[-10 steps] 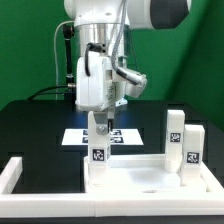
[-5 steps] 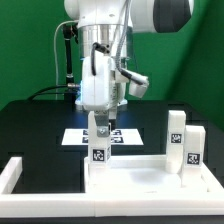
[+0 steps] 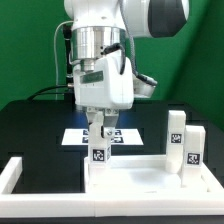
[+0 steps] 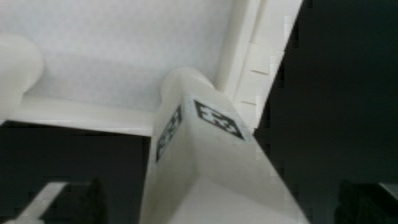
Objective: Assemble desk
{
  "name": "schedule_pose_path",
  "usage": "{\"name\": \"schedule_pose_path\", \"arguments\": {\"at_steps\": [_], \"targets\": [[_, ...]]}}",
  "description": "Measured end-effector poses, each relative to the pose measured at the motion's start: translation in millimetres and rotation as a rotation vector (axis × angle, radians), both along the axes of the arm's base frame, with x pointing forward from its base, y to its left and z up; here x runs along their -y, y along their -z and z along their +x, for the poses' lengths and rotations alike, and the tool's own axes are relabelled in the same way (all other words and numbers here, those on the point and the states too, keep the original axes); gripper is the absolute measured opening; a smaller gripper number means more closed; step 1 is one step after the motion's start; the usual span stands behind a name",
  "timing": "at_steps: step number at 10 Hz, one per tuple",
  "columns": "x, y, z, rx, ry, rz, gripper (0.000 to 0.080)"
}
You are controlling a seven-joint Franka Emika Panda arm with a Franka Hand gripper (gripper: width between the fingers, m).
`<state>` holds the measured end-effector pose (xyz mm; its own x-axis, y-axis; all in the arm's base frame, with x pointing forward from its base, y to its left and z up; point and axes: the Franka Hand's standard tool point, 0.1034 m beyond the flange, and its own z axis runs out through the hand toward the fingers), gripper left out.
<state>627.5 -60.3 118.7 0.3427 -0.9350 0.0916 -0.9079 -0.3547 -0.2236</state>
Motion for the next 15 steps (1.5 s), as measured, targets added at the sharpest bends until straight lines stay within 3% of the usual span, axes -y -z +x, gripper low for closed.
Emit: {"name": "schedule_pose_path", "arguments": {"at_steps": [1, 3, 4, 7, 8, 9, 10, 12, 13, 15], "targets": [[0.1, 0.0, 0.0, 0.0, -0.064, -0.016, 0.0649], [-4.2, -2.6, 3.4, -0.02, -0.406, -0.106, 0.0649], [-2.7, -0.7, 2.4, -0.022, -0.507, -0.124, 0.0649], [-2.9, -0.7, 2.3, -0.022, -0.454, -0.112, 0.0622], [-2.9, -0.6, 2.3, -0.022, -0.423, -0.105, 0.0443], [-2.8, -0.6, 2.2, -0.022, -0.361, -0.09, 0.0443], [-2.1, 0.1, 1.4, -0.023, -0.283, -0.071, 0.029], [-1.1, 0.4, 0.9, -0.023, -0.18, -0.047, 0.029], [-0.5, 1.0, -0.2, -0.035, -0.062, -0.009, 0.029], [0.1, 2.0, 4.1, -0.107, 0.207, 0.109, 0.029]]}}
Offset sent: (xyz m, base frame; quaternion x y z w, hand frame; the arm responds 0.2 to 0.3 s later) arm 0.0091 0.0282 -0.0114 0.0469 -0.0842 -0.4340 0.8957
